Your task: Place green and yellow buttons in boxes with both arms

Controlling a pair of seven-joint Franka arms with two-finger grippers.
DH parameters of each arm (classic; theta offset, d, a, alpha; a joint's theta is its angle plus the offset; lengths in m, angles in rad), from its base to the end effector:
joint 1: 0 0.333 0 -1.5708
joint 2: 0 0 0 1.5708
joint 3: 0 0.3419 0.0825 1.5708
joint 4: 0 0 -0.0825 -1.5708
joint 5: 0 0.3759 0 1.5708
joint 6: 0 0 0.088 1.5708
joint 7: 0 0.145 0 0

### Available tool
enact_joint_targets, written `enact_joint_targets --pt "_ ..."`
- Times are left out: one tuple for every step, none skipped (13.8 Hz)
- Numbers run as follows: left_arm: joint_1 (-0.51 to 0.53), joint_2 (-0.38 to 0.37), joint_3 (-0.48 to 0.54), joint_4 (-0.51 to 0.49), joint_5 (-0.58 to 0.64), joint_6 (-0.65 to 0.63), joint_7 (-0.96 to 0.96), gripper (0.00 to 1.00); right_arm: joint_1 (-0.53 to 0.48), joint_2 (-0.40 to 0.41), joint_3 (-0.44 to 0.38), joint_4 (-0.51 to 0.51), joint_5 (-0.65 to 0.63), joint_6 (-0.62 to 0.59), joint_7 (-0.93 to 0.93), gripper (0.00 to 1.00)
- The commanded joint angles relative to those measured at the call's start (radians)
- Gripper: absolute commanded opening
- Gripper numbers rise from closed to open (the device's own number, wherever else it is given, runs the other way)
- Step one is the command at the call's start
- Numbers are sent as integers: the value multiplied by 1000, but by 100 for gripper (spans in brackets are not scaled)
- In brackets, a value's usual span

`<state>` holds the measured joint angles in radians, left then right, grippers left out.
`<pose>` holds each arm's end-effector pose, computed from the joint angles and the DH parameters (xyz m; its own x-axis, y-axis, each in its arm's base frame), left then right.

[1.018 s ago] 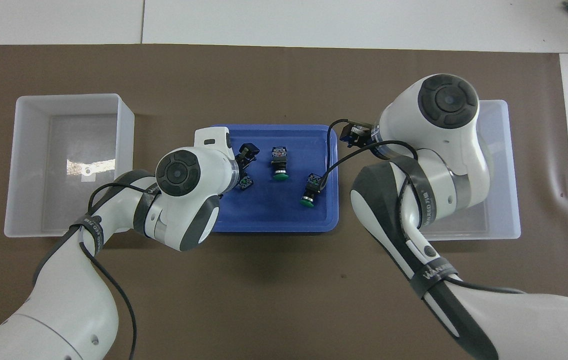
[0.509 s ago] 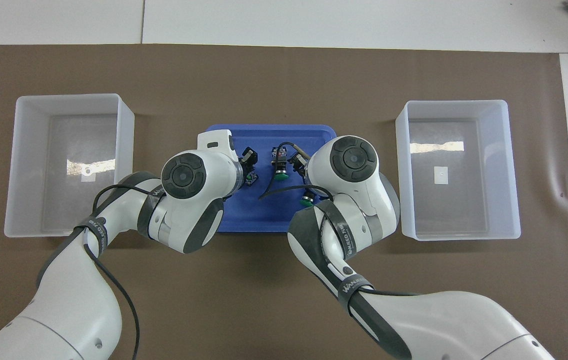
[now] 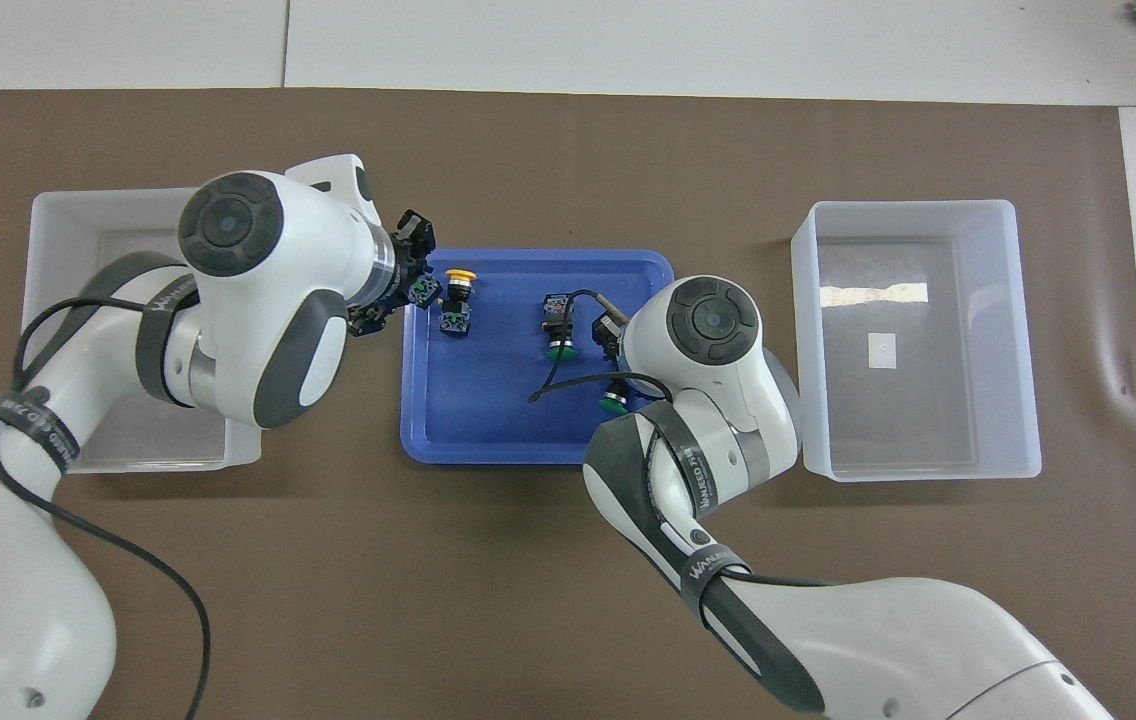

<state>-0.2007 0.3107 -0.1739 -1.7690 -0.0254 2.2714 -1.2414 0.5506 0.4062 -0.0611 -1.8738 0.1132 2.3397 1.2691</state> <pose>0.6219 -0.2363 0.3995 0.6265 0.7794 -0.0084 0.7636 -0.6115 0.2074 0.5673 0.3103 0.2933 0.6604 -0.7497 -0.0415 -0.7503 -0.6568 -0.0745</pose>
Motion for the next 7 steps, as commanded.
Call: enact_joint_targets --pt "91 -30 -10 31 -22 -126 187 0 -11 -4 7 -10 23 24 -11 0" --pt "134 -36 -10 31 -36 -160 298 0 -14 -4 7 -7 23 20 -19 0" --pt "179 -39 -9 31 -53 -182 412 0 -17 -7 7 5 23 0 -43 0" --pt "219 -42 -7 31 -62 -197 515 0 -24 -18 7 28 23 -43 -60 0" --pt "253 -45 -7 29 -64 -207 601 0 -41 -27 7 72 23 -115 -74 0" --pt "285 -48 -4 26 -64 -216 690 0 -61 -45 7 125 23 -194 -97 0" --pt "314 -53 -3 22 -64 -216 768 0 -78 -62 7 168 23 -268 -129 0"
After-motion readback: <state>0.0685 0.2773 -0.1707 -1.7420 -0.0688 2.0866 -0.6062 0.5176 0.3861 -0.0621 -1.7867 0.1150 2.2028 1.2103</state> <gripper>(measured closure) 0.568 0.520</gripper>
